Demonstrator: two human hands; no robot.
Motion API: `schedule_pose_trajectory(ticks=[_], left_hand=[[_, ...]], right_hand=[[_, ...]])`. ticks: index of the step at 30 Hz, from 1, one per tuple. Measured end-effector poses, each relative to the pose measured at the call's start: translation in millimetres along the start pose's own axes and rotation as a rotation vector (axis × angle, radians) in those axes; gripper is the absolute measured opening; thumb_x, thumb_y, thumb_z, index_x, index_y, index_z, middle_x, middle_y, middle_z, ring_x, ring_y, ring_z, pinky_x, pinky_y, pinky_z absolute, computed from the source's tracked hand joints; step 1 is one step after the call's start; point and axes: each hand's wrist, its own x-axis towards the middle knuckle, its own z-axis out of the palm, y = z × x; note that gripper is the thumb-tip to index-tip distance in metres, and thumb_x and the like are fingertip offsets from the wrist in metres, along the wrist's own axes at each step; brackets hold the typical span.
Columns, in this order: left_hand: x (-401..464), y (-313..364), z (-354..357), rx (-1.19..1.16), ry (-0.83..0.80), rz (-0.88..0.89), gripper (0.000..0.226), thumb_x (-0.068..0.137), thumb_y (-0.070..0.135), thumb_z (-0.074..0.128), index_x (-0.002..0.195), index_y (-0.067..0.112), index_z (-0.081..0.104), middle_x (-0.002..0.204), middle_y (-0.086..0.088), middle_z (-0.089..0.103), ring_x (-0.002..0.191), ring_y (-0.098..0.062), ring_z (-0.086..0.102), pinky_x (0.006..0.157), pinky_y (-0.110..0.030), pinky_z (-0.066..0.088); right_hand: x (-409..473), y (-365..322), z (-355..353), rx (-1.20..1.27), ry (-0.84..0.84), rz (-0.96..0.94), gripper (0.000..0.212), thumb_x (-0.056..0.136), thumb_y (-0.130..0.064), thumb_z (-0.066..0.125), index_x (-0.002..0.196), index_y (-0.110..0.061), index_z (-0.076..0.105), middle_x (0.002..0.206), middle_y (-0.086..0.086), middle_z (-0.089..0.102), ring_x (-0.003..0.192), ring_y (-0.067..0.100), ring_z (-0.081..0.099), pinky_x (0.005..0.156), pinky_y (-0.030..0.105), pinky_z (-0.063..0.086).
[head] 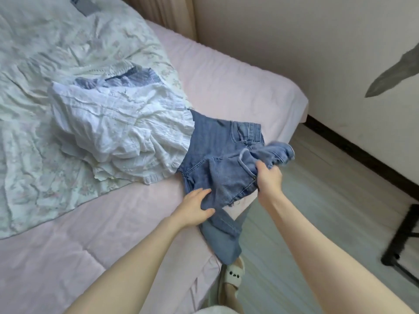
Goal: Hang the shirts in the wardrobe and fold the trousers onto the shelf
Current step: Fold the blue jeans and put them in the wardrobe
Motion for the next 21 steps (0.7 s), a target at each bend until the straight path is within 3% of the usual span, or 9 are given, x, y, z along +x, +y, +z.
schedule_pose_trajectory(ticks=[3,8,12,15,16,19,21], left_hand=[[-24.7,11.0,-28.1,-0.27,0.107,-0.019,0.053,0.091,0.018,0.055,0.141,0.011,0.038,0.147,-0.005,0.038,0.134,-0.016,0.035,0.1,-0.018,0.026],[-79.0,21.9,-98.8,-0.488,0.309,0.031,0.043,0.097,0.02,0.046,0.137,0.008,0.041,0.139,-0.007,0.046,0.114,-0.017,0.048,0.09,-0.023,0.036],[-130.2,28.4,-169.5,-0.58,0.501,0.128,0.038,0.098,0.028,0.045,0.132,0.011,0.045,0.13,-0.005,0.052,0.103,-0.012,0.049,0.081,-0.021,0.042],[-165.5,46.3,-224.5,-0.717,0.617,0.207,0.044,0.097,0.029,0.046,0.134,0.006,0.042,0.132,-0.012,0.051,0.113,-0.027,0.053,0.097,-0.04,0.044],[-178.5,54.3,-242.1,-0.73,0.688,0.245,0.044,0.097,0.028,0.047,0.134,0.003,0.041,0.132,-0.016,0.05,0.116,-0.03,0.051,0.099,-0.039,0.042],[-216.2,76.8,-288.9,-0.784,0.875,0.364,0.044,0.097,0.026,0.047,0.135,0.004,0.04,0.136,-0.017,0.046,0.122,-0.03,0.046,0.1,-0.035,0.037],[-242.7,88.2,-321.5,-0.854,0.95,0.461,0.045,0.096,0.026,0.048,0.136,0.006,0.038,0.139,-0.014,0.042,0.126,-0.026,0.042,0.1,-0.03,0.033]], right_hand=[[-47.3,-58.4,15.9,-0.206,-0.174,-0.365,0.005,0.094,-0.023,0.049,0.096,-0.025,0.054,0.084,-0.016,0.056,0.077,-0.003,0.052,0.062,0.018,0.041],[-141.2,-139.3,37.1,-0.558,-0.393,-0.778,0.012,0.096,-0.024,0.048,0.089,-0.016,0.053,0.077,-0.008,0.054,0.068,0.001,0.047,0.053,0.012,0.036],[-227.0,-208.5,51.7,-0.551,-0.412,-0.95,0.014,0.094,-0.012,0.051,0.096,-0.003,0.061,0.088,0.002,0.059,0.079,0.011,0.052,0.071,0.021,0.042],[-287.4,-268.1,57.8,-0.555,-0.44,-1.054,0.012,0.093,-0.008,0.053,0.096,-0.002,0.062,0.097,0.014,0.067,0.092,0.025,0.062,0.087,0.041,0.048],[-309.0,-287.5,58.6,-0.564,-0.449,-1.107,0.012,0.093,-0.008,0.053,0.096,-0.002,0.062,0.101,0.018,0.068,0.096,0.032,0.063,0.088,0.044,0.048],[-365.0,-338.1,60.1,-0.681,-0.447,-1.304,0.009,0.092,-0.01,0.053,0.092,-0.011,0.062,0.091,0.011,0.068,0.084,0.029,0.062,0.072,0.025,0.05],[-395.7,-366.0,59.6,-0.73,-0.377,-1.411,0.009,0.092,-0.012,0.054,0.087,-0.011,0.062,0.083,0.012,0.066,0.072,0.033,0.056,0.06,0.026,0.048]])
